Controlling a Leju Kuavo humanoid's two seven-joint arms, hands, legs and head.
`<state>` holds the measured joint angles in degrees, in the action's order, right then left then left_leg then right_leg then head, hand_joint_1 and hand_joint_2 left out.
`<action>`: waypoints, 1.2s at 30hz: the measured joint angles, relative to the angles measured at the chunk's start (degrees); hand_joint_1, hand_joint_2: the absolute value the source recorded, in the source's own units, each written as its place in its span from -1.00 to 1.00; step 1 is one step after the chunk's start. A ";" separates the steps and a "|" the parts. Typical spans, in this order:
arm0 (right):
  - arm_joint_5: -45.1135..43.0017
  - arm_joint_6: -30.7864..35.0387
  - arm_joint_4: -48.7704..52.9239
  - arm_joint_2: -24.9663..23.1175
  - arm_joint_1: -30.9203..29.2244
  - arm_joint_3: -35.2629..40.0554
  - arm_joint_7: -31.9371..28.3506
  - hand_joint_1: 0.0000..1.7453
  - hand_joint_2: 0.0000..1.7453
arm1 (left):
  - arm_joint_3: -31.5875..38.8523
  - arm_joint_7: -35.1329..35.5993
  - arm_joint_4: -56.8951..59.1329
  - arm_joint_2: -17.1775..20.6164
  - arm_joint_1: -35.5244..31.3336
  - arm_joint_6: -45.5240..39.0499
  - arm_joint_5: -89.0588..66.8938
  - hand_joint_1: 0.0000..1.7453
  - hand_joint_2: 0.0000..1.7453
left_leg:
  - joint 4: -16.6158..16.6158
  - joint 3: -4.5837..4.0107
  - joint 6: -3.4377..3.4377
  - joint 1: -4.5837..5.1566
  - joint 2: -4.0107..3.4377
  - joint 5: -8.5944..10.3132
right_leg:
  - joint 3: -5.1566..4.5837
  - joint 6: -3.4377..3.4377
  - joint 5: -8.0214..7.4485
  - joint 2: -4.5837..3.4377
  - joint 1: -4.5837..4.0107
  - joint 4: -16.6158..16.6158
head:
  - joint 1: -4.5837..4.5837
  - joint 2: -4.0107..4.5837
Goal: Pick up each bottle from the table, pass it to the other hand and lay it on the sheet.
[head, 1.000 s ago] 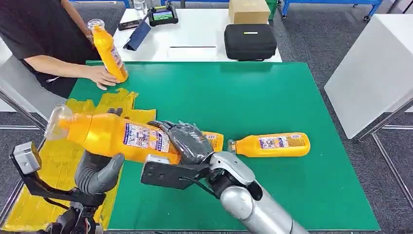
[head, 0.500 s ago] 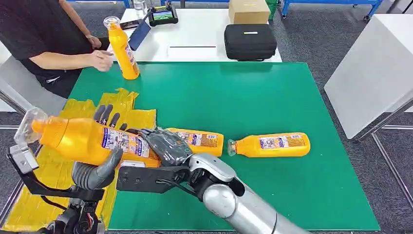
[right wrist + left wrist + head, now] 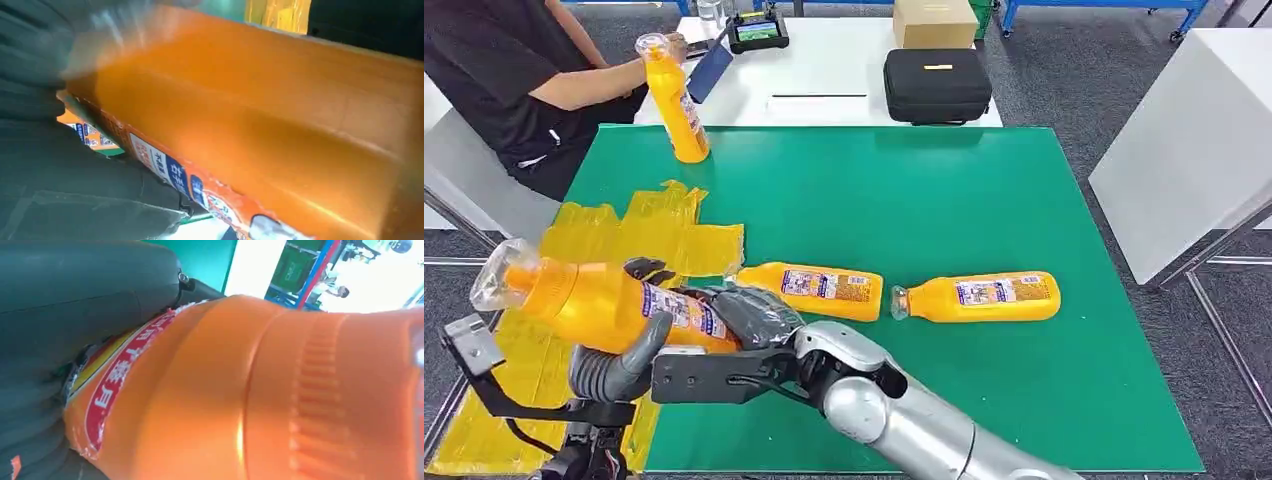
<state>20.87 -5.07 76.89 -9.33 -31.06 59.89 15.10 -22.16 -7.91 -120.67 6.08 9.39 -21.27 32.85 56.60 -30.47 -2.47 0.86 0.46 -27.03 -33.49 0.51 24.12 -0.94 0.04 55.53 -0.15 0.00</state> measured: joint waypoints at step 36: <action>24.66 4.98 17.84 13.49 21.54 -25.18 1.22 -1.00 -1.00 | 18.63 8.32 7.40 -2.08 7.01 -12.62 -101.08 1.00 1.00 | 0.01 0.00 -0.02 0.05 0.03 -0.01 | -0.03 -0.01 -0.01 0.01 0.03 -0.04 | 0.00 0.00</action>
<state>45.53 -0.09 94.73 4.15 -9.52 34.71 16.33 -3.54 0.41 -113.27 4.00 16.39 -33.89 -68.23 56.60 -30.47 -2.48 0.91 0.49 -27.04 -33.52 0.51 24.11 -0.94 0.06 55.50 -0.15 0.00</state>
